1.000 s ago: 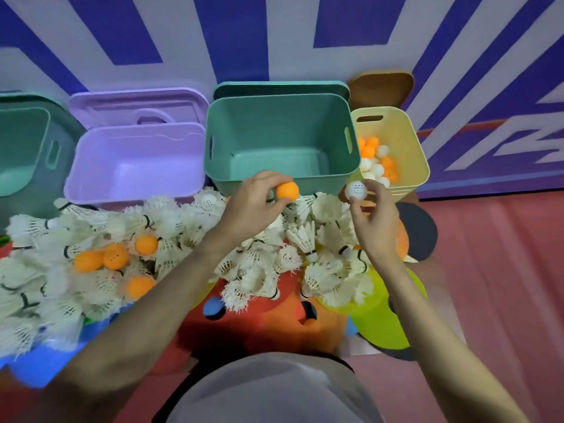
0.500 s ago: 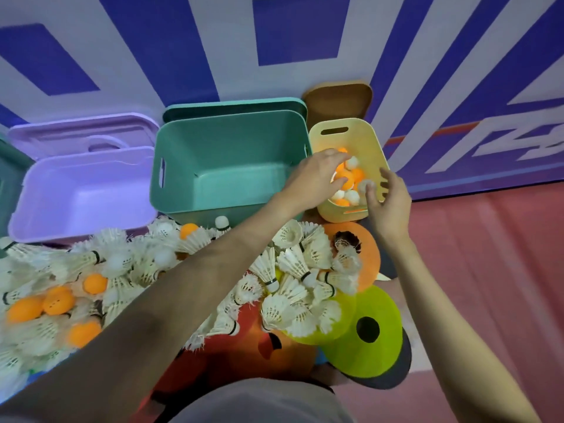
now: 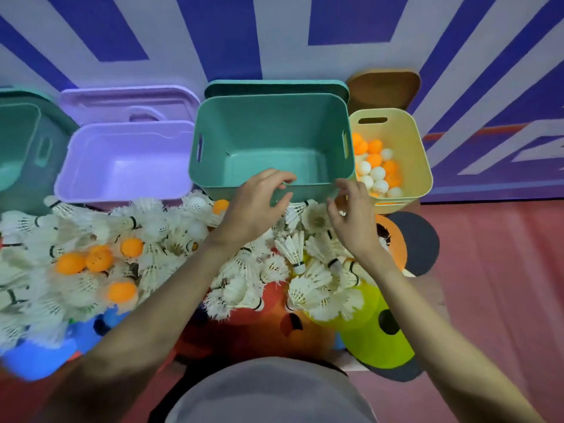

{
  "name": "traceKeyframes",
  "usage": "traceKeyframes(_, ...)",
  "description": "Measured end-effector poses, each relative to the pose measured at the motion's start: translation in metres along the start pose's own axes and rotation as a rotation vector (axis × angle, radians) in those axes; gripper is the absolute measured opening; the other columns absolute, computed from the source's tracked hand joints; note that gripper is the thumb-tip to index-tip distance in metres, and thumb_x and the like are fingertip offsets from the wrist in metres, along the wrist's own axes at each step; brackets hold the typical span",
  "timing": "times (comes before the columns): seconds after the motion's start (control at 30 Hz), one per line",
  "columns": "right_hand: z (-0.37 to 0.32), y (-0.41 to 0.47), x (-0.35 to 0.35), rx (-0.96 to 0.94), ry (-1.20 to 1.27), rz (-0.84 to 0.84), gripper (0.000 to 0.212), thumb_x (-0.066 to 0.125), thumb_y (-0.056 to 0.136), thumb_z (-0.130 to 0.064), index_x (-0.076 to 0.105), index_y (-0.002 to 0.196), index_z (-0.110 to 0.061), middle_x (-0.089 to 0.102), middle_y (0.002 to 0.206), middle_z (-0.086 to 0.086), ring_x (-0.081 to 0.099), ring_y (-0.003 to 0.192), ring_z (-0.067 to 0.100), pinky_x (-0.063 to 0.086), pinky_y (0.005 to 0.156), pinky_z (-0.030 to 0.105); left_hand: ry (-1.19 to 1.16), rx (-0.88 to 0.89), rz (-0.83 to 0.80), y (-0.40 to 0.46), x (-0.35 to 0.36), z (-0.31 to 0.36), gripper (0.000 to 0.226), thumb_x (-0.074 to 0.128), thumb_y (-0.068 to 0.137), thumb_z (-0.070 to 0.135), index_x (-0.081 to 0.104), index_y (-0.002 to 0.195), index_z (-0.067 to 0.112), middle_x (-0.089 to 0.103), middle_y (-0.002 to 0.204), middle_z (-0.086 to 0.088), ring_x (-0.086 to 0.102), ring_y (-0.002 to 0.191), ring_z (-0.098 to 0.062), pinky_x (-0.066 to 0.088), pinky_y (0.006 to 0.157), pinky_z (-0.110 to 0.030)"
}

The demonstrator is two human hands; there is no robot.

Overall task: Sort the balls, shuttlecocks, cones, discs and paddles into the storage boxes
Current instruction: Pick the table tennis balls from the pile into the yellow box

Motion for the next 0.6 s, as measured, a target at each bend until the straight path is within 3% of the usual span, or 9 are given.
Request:
traceKeyframes(0.13, -0.034, -0.015, 0.016, -0.053, -0.026, 0.012, 0.029, 0.057, 0.089, -0.011, 0.055, 0.118, -0.005, 0.052, 0.113, 0.012, 0.053, 0.103, 0.027, 0.042, 0.092, 0.034, 0.008, -0.097, 0.065, -0.046, -0.035, -0.036, 0.025, 0.062, 0.092, 0.015, 0.065, 0.116, 0.013, 0.067, 0.106, 0.004, 0.060, 0.093, -0.008, 0.051, 0.087, -0.028)
traceKeyframes(0.27, -0.067, -0.027, 0.036, -0.089, -0.032, -0.070, 0.027, 0.057, 0.089, -0.012, 0.057, 0.115, -0.003, 0.056, 0.108, 0.012, 0.054, 0.102, 0.028, 0.044, 0.088, 0.037, 0.061, -0.203, 0.082, -0.080, -0.059, -0.080, 0.020, 0.063, 0.090, 0.016, 0.066, 0.110, 0.016, 0.067, 0.106, 0.002, 0.062, 0.092, -0.011, 0.052, 0.083, -0.034)
traceKeyframes(0.4, -0.100, -0.038, 0.059, -0.194, -0.078, -0.211, 0.030, 0.056, 0.090, -0.014, 0.055, 0.119, -0.005, 0.055, 0.109, 0.011, 0.052, 0.104, 0.025, 0.042, 0.088, 0.032, 0.151, -0.271, 0.008, -0.097, -0.079, -0.115, 0.025, 0.064, 0.088, 0.010, 0.066, 0.113, 0.014, 0.066, 0.111, -0.004, 0.062, 0.098, -0.020, 0.049, 0.085, -0.035)
traceKeyframes(0.6, -0.130, -0.036, 0.092, -0.187, -0.173, -0.294, 0.032, 0.056, 0.090, -0.015, 0.056, 0.121, -0.006, 0.056, 0.110, 0.011, 0.052, 0.106, 0.028, 0.041, 0.090, 0.035, 0.263, -0.183, -0.169, -0.097, -0.085, -0.140, 0.035, 0.066, 0.084, 0.005, 0.064, 0.118, 0.013, 0.062, 0.122, -0.006, 0.053, 0.116, -0.027, 0.041, 0.092, -0.037)
Point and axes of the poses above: each hand's wrist, its own y-axis towards the middle knuckle, its own x-axis out of the palm, z = x × y, the point moved 1 cm from there along y, towards the middle knuckle
